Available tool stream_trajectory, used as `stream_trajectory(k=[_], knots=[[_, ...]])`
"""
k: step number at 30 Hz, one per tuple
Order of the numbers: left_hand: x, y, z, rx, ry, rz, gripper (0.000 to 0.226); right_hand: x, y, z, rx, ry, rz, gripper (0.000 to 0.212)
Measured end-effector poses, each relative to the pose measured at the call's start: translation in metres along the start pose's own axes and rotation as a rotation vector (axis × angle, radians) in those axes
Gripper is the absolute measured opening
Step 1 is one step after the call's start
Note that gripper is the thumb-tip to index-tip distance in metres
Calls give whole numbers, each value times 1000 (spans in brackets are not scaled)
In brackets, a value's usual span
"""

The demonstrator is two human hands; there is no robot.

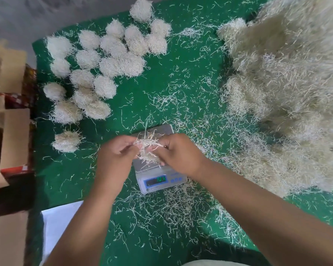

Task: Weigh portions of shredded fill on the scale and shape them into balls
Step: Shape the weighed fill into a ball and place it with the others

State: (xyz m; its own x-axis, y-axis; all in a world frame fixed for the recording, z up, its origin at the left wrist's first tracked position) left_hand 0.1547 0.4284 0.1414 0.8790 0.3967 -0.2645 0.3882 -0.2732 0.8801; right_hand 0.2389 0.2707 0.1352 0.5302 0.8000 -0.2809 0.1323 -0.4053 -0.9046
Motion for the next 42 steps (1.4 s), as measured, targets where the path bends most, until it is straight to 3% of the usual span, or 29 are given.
stream_trajectory(k=[3,6,10,14,17,19,22,24,27,30,34,38,42], knots=[[-1,-5,6,-48,76,-6,44,1,3,-5,-10,-9,-9,44],[5,-3,3,-55,136,-38,29,3,4,-11,-33,-6,-14,48],[12,5,-37,40,252,-26,28,-9,28,-40,-18,41,79,39],[20,0,-90,167,334,-62,13,-52,95,-124,-73,337,298,36],[18,-9,-85,194,292,-92,13,-103,165,-192,-205,603,553,43],[17,-16,-75,177,254,-116,14,-143,217,-224,-123,766,751,44],[17,-21,-57,159,184,-130,20,-178,266,-231,46,832,956,40],[18,-16,-35,197,66,-98,19,-180,268,-218,135,859,949,41],[26,-15,-8,166,-70,-85,18,-161,244,-191,65,814,878,53],[40,-22,13,152,-136,-132,20,-139,213,-158,21,765,791,68],[49,-20,31,347,-197,-159,22,-115,188,-121,12,629,682,68],[43,6,6,464,-24,-74,20,-112,171,-105,-42,574,586,57],[12,34,-25,406,222,50,15,-129,159,-100,-40,729,460,29]])
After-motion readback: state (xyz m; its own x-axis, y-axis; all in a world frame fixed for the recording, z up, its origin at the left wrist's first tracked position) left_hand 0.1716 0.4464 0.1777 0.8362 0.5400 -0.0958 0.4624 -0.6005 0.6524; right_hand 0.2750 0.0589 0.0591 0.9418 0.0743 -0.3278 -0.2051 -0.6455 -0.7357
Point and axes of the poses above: each hand's wrist, its own x-axis towards the middle knuckle, its own z-axis out of the palm, y = z × x, the point moved 9 cm from there along x, towards the middle knuckle, and after that the axes turned 8 degrees about -y, right-handed, at the moved point
